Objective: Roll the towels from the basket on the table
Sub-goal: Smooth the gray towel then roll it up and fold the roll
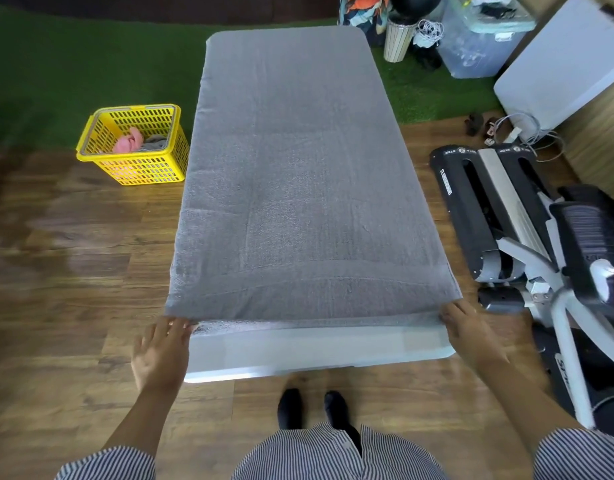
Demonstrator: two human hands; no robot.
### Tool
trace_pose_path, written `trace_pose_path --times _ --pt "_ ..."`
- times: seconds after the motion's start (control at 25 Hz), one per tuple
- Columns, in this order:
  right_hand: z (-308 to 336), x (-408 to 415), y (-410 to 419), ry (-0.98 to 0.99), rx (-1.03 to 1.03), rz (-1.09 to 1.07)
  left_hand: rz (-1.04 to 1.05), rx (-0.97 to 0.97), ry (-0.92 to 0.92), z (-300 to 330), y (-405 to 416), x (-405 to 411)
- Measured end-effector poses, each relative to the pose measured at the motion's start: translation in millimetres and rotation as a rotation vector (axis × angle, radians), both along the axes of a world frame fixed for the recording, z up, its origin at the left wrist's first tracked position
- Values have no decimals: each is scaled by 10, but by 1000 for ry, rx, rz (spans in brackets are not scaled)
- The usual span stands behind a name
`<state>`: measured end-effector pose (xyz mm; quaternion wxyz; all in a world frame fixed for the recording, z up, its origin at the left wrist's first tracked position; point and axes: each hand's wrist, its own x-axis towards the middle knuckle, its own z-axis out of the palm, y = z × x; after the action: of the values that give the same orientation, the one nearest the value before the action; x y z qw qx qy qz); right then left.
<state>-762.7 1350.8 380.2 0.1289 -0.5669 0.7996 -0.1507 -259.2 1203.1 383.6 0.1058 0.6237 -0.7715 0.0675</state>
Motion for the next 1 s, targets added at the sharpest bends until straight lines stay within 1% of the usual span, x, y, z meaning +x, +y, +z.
trace_pose_path --times 0.16,0.32,0.44,0.6,0.68,0.84,0.92,1.0 --pt "9 -15 36 -28 7 24 -37 16 49 -26 43 50" --pt "3 -34 2 -9 53 13 -40 50 48 -1 23 123" --pt "22 -28 -47 19 51 2 -20 79 2 -5 18 182" --pt "99 -39 -112 10 83 -67 -97 119 -76 45 -78 325" --pt "114 -30 -177 14 120 -63 -111 100 -93 55 -121 321" --pt "125 53 -256 51 73 -58 -99 -6 15 2 -116 165" --pt "111 84 -239 112 31 40 -193 -41 73 -56 -96 115" --pt "103 107 -211 90 13 104 -281 -30 107 -103 -64 100"
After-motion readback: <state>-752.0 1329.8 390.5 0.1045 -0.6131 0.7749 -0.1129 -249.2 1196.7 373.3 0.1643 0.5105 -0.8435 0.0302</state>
